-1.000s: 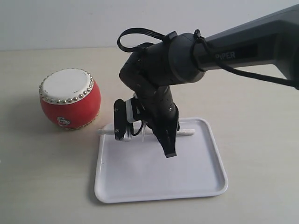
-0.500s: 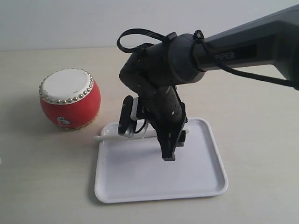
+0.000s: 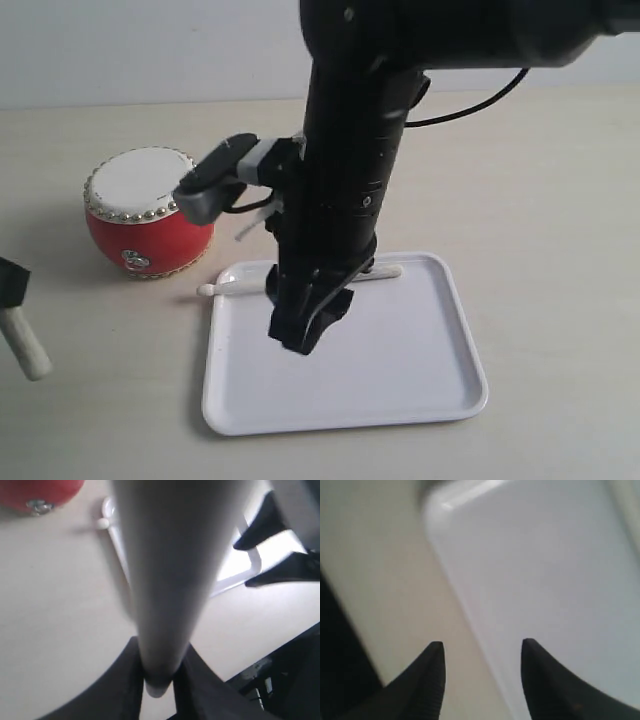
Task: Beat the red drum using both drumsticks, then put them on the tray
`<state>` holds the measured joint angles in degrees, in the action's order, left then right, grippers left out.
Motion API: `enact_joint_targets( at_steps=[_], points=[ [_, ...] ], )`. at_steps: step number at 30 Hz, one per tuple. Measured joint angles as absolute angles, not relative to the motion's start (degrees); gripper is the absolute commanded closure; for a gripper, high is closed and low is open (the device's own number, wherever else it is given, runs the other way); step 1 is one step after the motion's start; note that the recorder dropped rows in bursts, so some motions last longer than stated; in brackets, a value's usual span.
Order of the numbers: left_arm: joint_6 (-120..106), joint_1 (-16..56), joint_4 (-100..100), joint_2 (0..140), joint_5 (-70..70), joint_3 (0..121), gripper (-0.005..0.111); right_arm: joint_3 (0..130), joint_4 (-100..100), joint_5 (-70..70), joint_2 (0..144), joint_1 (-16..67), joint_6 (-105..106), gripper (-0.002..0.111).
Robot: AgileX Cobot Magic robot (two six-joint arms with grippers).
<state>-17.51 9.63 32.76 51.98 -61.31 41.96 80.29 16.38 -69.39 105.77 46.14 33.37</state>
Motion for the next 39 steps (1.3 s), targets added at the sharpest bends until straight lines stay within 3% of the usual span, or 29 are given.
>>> enact_joint_targets(
  at_steps=[13,23,39],
  points=[
    [-30.63,9.63,51.44,59.40,-59.87,39.25,0.107,63.69,56.37,-66.01,98.25,46.01,55.10,0.062],
    [-31.24,9.63,56.56,60.70,-59.65,33.65,0.107,59.51,67.14,-49.85,93.68,45.92,57.68,0.062],
    [-33.36,9.63,63.62,60.70,-59.65,33.53,0.107,59.48,69.76,-50.10,94.84,45.88,57.34,0.062]
  ],
)
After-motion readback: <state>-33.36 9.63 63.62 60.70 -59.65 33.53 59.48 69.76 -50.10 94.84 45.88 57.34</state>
